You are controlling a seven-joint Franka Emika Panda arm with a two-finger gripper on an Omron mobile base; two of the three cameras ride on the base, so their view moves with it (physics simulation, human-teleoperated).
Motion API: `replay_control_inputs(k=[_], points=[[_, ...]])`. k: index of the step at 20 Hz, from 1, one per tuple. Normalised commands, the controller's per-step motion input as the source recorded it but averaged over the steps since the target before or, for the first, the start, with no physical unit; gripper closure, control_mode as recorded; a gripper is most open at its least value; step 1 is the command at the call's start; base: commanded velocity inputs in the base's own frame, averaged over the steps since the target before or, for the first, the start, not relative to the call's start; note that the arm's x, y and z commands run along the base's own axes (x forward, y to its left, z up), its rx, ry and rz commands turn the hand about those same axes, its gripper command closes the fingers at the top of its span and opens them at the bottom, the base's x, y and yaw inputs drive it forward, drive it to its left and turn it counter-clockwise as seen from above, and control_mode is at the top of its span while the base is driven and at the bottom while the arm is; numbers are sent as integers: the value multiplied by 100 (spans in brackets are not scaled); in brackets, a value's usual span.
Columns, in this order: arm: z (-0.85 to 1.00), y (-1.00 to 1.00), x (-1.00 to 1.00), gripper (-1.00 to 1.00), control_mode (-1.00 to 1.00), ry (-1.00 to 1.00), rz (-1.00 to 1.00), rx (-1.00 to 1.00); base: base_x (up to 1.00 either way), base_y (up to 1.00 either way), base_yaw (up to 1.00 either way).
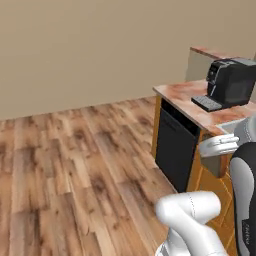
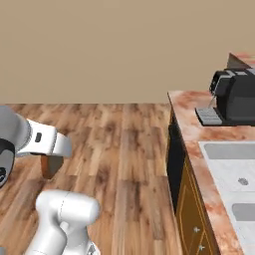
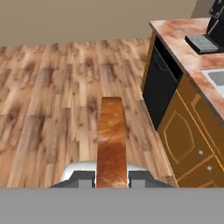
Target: Start the toaster. Once the lever pops up, take the bread to the plate on the dining counter.
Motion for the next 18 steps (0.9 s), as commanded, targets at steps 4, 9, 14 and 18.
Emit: replay_control_inputs(k=[4, 9, 14, 18], points=[[0, 0, 0, 100, 100, 0, 0, 0, 0, 22, -73], [0, 0, 0, 100, 100, 0, 0, 0, 0, 42, -68], [0, 0, 0, 100, 100, 0, 0, 0, 0, 60, -74], [0, 0, 0, 100, 100, 0, 0, 0, 0, 64, -80]])
